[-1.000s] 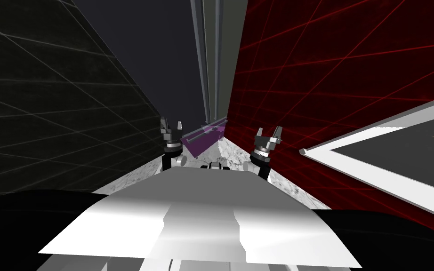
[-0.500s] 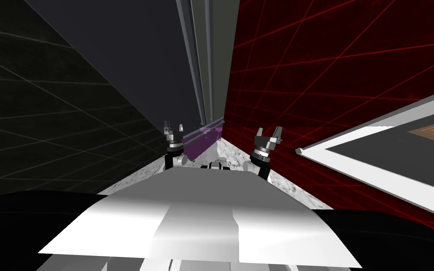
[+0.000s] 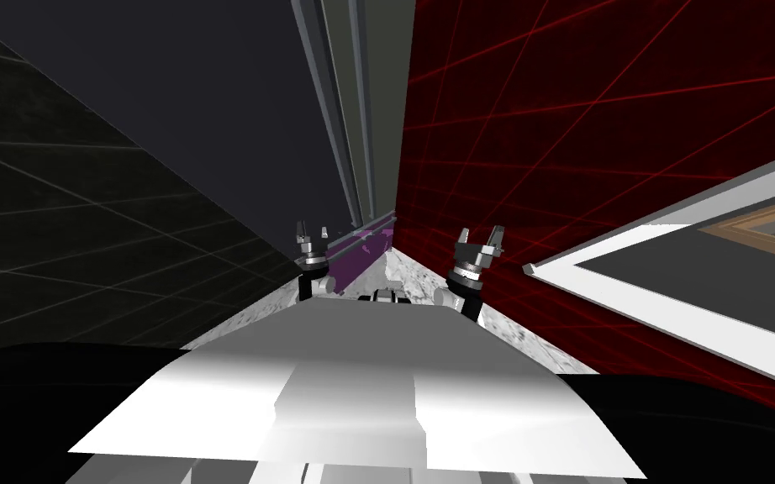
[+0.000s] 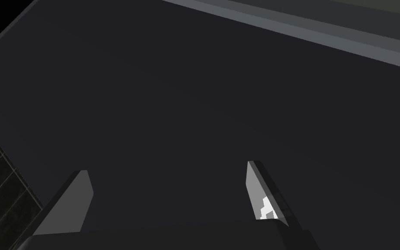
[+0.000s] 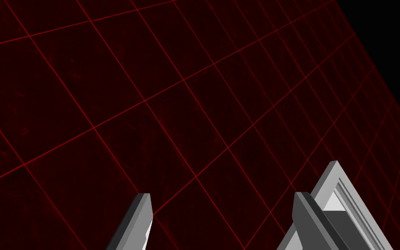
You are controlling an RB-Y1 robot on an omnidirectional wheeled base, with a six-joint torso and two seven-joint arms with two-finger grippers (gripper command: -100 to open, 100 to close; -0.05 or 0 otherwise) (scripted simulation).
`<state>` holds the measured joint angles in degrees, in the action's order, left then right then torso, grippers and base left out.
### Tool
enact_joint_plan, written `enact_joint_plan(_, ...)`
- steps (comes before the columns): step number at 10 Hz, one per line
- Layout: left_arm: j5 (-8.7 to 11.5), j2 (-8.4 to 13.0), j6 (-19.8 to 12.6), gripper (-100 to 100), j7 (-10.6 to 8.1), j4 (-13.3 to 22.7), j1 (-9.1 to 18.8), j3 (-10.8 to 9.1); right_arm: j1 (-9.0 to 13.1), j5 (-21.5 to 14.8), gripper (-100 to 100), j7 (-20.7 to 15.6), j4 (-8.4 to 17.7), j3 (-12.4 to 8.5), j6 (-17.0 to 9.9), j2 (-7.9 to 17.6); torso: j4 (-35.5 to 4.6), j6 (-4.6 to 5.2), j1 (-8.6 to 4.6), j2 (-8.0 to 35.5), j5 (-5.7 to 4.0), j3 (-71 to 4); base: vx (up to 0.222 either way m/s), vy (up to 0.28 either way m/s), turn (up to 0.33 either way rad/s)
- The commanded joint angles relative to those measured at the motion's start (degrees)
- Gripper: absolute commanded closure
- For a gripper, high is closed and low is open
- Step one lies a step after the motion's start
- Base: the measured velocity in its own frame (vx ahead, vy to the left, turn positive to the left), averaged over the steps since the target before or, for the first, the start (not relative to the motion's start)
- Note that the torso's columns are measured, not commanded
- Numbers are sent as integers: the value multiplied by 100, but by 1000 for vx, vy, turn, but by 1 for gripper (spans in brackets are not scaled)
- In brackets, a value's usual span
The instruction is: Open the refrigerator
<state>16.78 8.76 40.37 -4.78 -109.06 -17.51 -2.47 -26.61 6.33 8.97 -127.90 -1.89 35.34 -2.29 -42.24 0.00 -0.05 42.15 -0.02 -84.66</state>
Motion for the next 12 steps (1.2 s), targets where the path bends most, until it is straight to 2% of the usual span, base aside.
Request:
enact_joint_plan(1, 178, -10, 43, -100, -58, 346, 110, -56, 0, 0, 0, 0, 0, 0, 0, 0, -1, 0, 2, 3, 0, 2, 87, -21, -37)
enact_joint_plan(3, 392, -27, 118, -100, -129, 697, 231, -117, 1, 0, 0, 0, 0, 0, 0, 0, -9, 0, 11, 31, 4, 20, 71, -22, -94)
enact_joint_plan(4, 392, -27, 118, -100, -129, 759, 231, -117, 1, 0, 0, 0, 0, 0, 0, 0, -7, 1, 3, 21, 2, 15, 69, -20, -37)
enact_joint_plan(6, 606, -56, 191, -100, -199, 1110, 353, -179, 1, 0, 0, 0, 0, 0, 0, 0, -4, 0, 8, 14, 2, 9, 82, -16, -100)
enact_joint_plan(7, 606, -56, 191, -100, -199, 1177, 353, -179, 0, 0, 0, 0, 0, 0, 0, 0, -2, 1, 3, 6, 1, 4, 74, -20, -28)
enact_joint_plan(9, 814, -98, 261, -100, -268, 1516, 473, -239, 0, 0, 0, 0, 0, 0, 0, 0, -4, 2, 3, 12, 1, 8, 99, -22, -91)
enact_joint_plan(10, 814, -98, 261, -100, -268, 1591, 473, -239, 0, 0, 0, 0, 0, 0, 0, 0, -2, 1, 5, 4, 1, 3, 78, -12, -29)
enact_joint_plan(12, 1013, -145, 328, -100, -334, 1939, 588, -296, 1, 0, 0, 0, 0, 0, 0, 0, -7, 1, 6, 25, 2, 16, 68, -16, -80)
